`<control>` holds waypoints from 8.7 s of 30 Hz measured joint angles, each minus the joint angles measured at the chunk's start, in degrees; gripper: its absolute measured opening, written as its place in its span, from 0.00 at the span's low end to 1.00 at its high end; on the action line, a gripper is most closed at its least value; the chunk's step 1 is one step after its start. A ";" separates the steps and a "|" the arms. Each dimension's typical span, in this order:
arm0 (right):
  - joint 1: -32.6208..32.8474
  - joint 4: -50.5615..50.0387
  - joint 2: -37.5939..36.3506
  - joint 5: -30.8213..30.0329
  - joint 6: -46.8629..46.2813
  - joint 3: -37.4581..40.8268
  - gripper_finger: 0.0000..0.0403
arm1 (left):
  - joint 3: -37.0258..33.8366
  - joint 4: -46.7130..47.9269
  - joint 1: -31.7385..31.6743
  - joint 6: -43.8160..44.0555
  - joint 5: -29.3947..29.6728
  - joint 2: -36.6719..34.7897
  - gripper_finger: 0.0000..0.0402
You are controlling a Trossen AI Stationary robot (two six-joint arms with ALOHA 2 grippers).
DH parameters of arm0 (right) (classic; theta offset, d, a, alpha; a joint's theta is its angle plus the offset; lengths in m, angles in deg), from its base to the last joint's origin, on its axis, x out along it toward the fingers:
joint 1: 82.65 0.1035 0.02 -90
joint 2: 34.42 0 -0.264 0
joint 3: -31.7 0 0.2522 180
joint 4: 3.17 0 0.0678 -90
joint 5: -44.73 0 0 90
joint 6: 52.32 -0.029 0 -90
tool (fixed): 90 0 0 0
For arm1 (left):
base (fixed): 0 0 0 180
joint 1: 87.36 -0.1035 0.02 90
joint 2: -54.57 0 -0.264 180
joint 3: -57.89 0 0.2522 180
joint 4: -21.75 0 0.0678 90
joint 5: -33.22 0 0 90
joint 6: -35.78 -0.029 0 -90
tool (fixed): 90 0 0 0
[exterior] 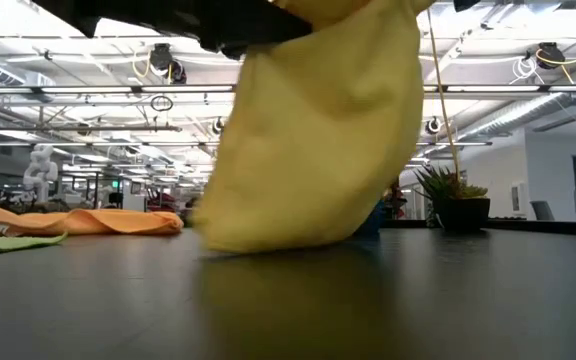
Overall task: Fold microfiber towels
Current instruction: Fold the yellow microfiber cloth
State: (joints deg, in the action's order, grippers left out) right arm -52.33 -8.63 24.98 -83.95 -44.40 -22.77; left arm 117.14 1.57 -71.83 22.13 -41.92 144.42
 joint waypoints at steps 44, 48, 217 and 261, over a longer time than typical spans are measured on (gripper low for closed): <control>-23.54 -4.76 4.65 25.64 -35.05 14.58 0.00 | -1.53 8.48 -14.24 30.31 -13.35 13.41 0.00; -23.96 1.06 4.59 26.84 -31.83 16.68 0.00 | -4.27 3.33 -16.58 29.77 -17.46 14.11 0.00; -33.73 12.50 14.67 29.96 -32.89 16.94 0.02 | 37.32 69.91 -7.10 18.19 32.86 31.00 0.01; -12.00 10.26 14.81 14.64 -28.73 12.88 0.00 | 20.24 60.18 -3.05 9.69 17.41 8.81 0.00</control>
State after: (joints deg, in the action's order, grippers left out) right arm -64.33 1.62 39.80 -69.30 -73.13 -9.89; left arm 137.38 61.75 -74.88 31.82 -24.50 153.23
